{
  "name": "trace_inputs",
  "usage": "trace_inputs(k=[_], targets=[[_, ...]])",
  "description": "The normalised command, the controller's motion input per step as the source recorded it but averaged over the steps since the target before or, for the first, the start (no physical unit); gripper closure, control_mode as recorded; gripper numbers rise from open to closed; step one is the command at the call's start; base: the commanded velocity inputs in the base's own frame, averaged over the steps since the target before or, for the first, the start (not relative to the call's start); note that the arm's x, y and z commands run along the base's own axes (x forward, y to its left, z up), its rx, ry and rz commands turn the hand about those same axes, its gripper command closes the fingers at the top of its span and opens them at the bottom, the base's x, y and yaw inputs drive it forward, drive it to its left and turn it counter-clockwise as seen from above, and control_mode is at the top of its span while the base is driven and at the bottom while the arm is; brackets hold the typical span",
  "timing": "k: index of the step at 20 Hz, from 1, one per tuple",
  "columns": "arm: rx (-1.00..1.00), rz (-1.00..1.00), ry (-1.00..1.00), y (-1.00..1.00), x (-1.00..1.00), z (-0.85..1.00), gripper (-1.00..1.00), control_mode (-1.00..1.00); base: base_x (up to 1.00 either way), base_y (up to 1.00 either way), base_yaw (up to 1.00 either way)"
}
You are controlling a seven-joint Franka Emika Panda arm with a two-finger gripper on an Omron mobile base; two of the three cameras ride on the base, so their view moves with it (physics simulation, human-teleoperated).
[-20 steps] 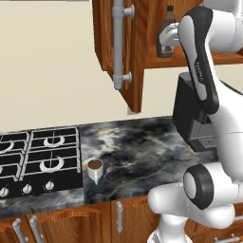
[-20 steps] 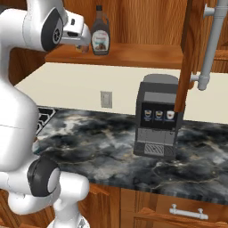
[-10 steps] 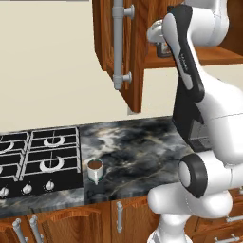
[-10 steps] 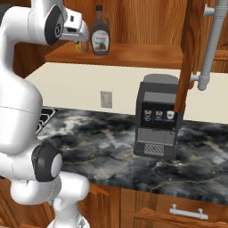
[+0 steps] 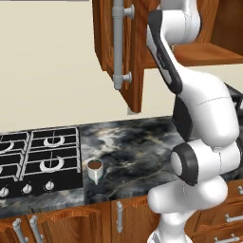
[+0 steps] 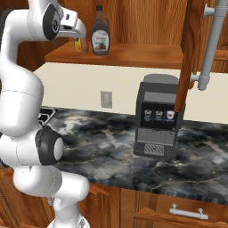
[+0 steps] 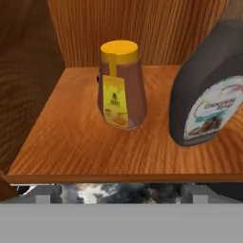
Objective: Pick the syrup bottle and honey bottle from the cabinet and place them next to the mug.
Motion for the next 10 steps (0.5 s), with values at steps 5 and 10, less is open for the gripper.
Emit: trace_inputs(k=[5, 10], targets=[[0.00, -0.16, -0.09, 0.01, 0.31, 0.00, -1.00, -1.00, 0.00, 0.00, 0.00], [0.01, -0.01, -0.12, 0.13, 0.09, 0.00, -1.00, -1.00, 0.00, 0.00, 0.00]])
